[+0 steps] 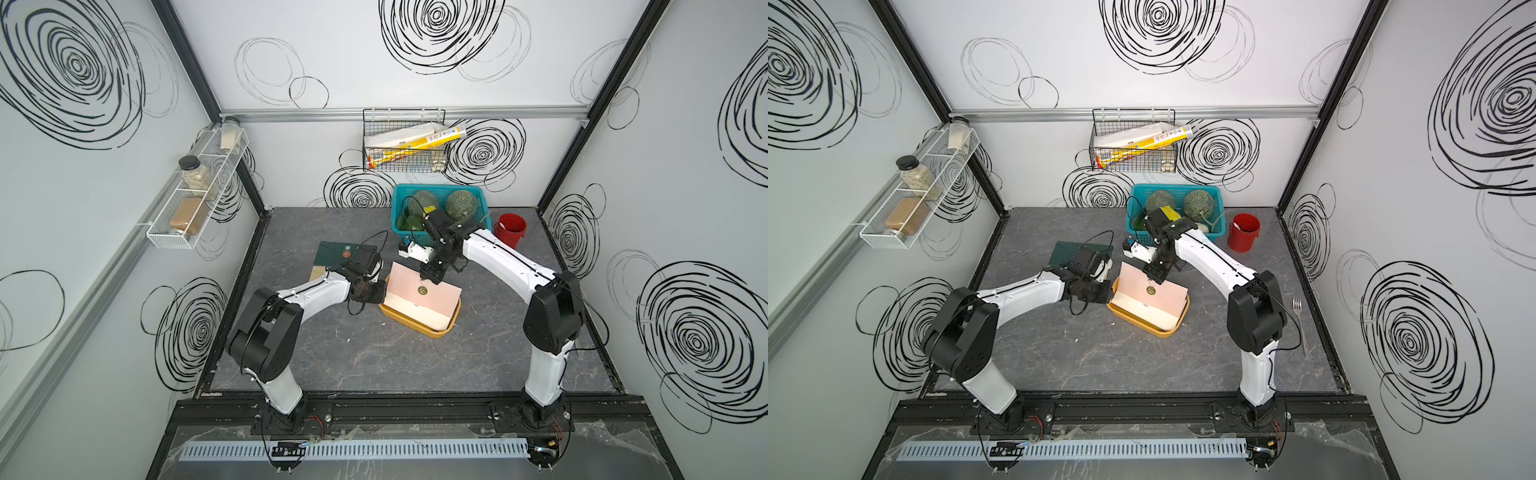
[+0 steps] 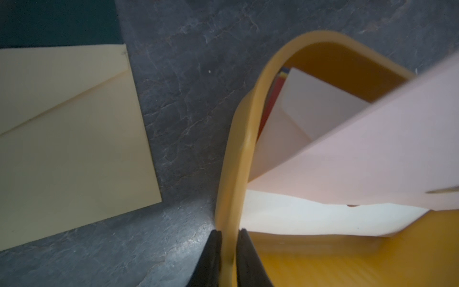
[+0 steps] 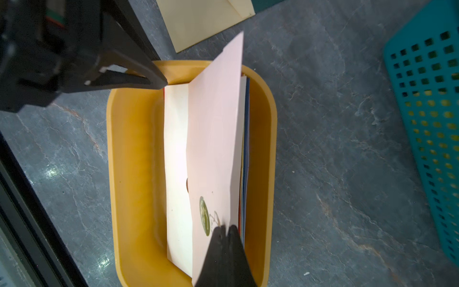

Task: Put the sealed envelopes into the storage box
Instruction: Place the envelope in the storage box, then move the storage box to the center of the board.

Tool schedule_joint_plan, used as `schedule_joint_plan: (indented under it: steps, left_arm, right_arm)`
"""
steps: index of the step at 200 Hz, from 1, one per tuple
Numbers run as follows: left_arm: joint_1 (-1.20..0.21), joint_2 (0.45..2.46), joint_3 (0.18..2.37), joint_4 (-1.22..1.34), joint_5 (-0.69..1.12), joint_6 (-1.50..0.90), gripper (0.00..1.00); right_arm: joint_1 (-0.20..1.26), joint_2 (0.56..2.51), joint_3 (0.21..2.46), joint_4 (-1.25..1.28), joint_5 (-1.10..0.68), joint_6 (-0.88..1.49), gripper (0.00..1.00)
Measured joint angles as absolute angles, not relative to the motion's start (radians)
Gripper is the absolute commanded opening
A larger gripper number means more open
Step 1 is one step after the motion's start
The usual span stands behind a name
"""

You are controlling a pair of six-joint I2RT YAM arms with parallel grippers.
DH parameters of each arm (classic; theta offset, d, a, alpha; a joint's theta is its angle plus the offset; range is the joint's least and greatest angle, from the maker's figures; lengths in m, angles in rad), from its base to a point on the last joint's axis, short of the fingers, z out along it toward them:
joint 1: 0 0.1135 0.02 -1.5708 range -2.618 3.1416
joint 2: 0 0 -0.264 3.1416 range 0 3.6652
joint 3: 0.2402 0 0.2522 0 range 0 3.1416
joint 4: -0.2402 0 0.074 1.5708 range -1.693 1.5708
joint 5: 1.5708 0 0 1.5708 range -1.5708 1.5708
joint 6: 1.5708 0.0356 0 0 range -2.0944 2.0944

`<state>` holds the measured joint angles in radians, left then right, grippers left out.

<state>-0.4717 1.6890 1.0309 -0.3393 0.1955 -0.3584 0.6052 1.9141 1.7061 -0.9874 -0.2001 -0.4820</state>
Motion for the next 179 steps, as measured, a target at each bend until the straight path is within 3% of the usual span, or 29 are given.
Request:
schedule_joint_plan:
  steps: [54,66,85,101,106,114,151,168,171,174,179]
  left_arm:
    - [-0.468,1.659,1.019,-0.337,0.197,-0.397,0.19]
    - [-0.467,1.651,1.018,-0.334,0.197,-0.410,0.18]
    - [-0.466,1.637,1.008,-0.321,0.199,-0.435,0.17]
    - [-0.466,1.633,1.000,-0.317,0.197,-0.454,0.16]
    - [-0.466,1.633,0.998,-0.316,0.196,-0.461,0.09]
    - [-0.466,1.633,0.994,-0.313,0.191,-0.472,0.06]
    - [-0.464,1.633,0.974,-0.290,0.162,-0.535,0.04]
    - [-0.464,1.640,0.974,-0.270,0.144,-0.574,0.04]
    - [-0.464,1.644,0.976,-0.264,0.141,-0.583,0.04]
    - [-0.465,1.649,0.978,-0.262,0.137,-0.593,0.05]
    - [-0.466,1.661,0.986,-0.258,0.131,-0.609,0.05]
  right_arm:
    - [0.605,1.990,1.698,-0.956,-0.202,-0.453,0.00]
    - [0.605,2.001,1.698,-0.956,-0.202,-0.444,0.06]
    - [0.605,2.006,1.698,-0.956,-0.199,-0.429,0.23]
    - [0.605,2.006,1.702,-0.957,-0.184,-0.417,0.31]
    - [0.605,2.006,1.705,-0.956,-0.178,-0.414,0.34]
    - [0.603,2.005,1.710,-0.956,-0.165,-0.407,0.41]
    - [0.548,1.979,1.811,-0.939,-0.088,-0.324,0.57]
    - [0.480,1.913,1.845,-0.878,-0.036,-0.237,0.77]
    - [0.469,1.900,1.846,-0.869,-0.029,-0.226,0.83]
    - [0.454,1.880,1.845,-0.857,-0.017,-0.200,0.96]
    - [0.434,1.846,1.839,-0.833,0.000,-0.171,1.00]
